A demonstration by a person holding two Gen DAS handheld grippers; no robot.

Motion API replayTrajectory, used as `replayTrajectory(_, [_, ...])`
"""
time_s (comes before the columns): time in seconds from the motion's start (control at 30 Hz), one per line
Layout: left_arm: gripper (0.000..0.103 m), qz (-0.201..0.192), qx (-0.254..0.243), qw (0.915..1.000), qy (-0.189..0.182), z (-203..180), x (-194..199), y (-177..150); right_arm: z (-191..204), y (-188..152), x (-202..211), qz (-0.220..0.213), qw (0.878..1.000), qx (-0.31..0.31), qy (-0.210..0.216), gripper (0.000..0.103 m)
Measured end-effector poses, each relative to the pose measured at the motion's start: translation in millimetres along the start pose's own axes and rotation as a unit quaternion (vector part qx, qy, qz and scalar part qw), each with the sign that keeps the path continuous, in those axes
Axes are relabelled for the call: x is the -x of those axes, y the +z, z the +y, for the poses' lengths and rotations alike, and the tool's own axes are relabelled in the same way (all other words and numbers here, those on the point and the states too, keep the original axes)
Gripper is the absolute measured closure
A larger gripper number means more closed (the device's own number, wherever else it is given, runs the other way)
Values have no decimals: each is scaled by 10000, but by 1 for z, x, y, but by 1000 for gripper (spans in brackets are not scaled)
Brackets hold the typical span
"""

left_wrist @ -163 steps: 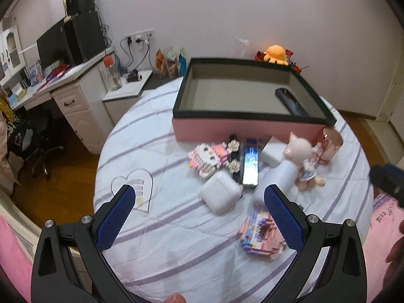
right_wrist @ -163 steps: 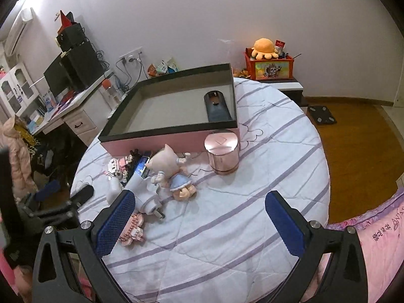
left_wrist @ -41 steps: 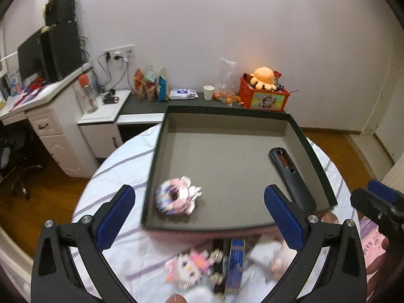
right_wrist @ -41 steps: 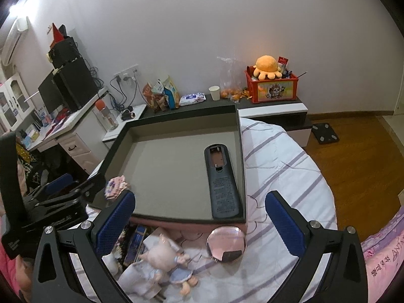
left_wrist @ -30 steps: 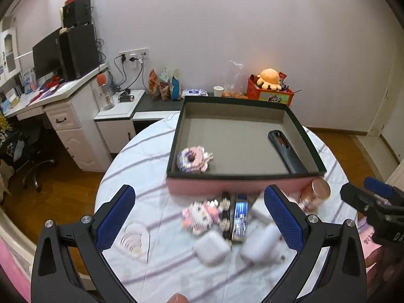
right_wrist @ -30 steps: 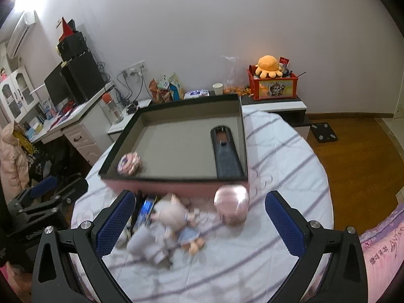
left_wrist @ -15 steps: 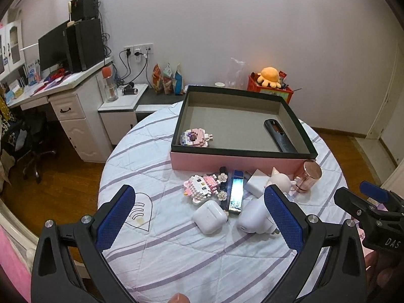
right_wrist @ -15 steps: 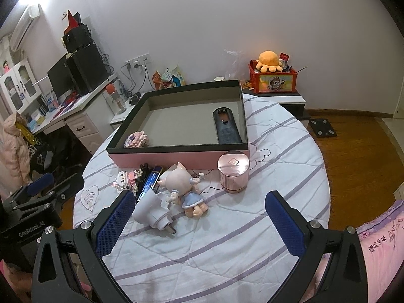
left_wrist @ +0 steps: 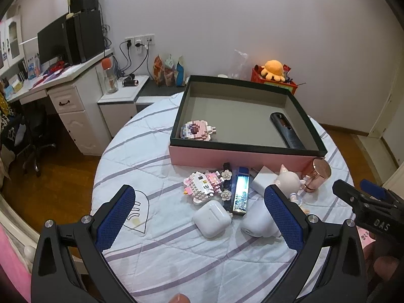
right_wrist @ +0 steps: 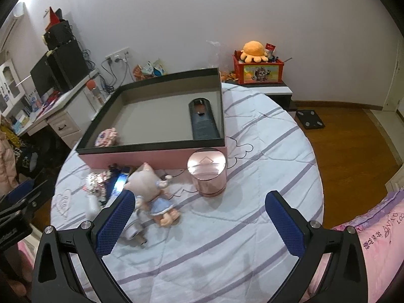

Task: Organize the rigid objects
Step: 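Move the right tool toward the pink metallic jar, then grasp the pink metallic jar with the right gripper and lift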

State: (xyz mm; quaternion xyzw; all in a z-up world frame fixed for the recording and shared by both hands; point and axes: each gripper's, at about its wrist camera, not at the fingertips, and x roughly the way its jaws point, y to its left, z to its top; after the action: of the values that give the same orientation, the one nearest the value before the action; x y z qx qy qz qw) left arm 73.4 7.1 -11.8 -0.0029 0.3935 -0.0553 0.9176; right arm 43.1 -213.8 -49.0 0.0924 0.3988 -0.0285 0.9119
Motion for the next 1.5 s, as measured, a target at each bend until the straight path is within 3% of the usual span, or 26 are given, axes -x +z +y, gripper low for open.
replayTrajectory(0.37, [0, 250, 63, 9996, 101, 1, -37, 8, -13, 13, -52, 307, 9989, 23, -364, 6])
replayTrajectory(0.53, [0, 346, 50, 9993, 125, 0, -52, 11, -16, 14, -70, 480, 9981, 24, -378, 24])
replayTrajectory(0.77, [0, 459, 19, 9989, 135, 1, -67, 13, -13, 14, -91, 669, 9973, 65, -310, 37])
replayTrajectory(0.83, [0, 488, 5, 9987, 142, 1, -69, 13, -11, 14, -94, 685, 9973, 86, -241, 52])
replayTrajectory(0.87, [0, 493, 5, 9987, 137, 0, -70, 14, -9, 14, -96, 691, 9973, 105, -219, 55])
replayTrajectory(1.2, [0, 416, -67, 9991, 26, -3, -65, 15, -8, 13, -80, 602, 9978, 128, -238, 55])
replayTrajectory(1.5, [0, 171, -99, 9998, -96, -4, -45, 21, 3, 31, -23, 45, 9993, 287, -248, 55])
